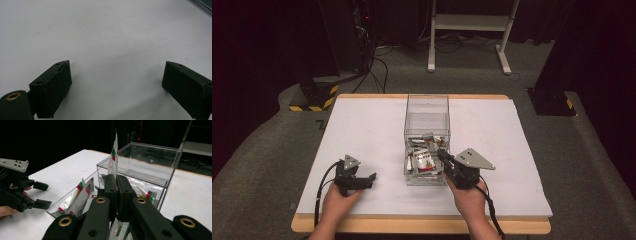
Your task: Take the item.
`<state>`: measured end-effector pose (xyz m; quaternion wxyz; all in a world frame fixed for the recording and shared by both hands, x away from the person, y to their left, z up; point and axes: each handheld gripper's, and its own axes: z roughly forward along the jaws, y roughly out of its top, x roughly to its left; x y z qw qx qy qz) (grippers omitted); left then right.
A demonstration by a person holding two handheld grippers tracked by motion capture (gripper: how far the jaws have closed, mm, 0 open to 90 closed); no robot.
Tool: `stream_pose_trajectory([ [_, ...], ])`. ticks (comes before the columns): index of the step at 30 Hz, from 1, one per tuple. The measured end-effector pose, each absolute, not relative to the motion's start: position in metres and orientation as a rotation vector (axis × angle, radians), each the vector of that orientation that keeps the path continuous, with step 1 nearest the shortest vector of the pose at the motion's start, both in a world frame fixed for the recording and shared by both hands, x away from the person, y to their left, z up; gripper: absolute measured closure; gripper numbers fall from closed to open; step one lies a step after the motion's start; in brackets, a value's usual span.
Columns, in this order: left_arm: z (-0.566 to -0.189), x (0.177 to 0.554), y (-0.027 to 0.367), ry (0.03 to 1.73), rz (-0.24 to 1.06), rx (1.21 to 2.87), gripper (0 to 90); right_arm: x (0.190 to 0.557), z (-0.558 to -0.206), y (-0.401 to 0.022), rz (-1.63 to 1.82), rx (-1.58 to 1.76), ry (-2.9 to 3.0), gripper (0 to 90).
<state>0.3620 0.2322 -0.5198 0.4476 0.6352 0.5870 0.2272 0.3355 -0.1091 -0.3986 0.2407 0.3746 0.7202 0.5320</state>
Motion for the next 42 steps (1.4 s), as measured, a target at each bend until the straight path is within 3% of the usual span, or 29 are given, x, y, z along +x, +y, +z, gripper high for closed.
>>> stream_pose_trajectory([
  [42, -0.520, 0.362, 0.232, 1.453, 0.563, 1.570, 8.9, 0.347, -0.387, -0.158, 1.436, 1.124, 1.798, 88.9],
])
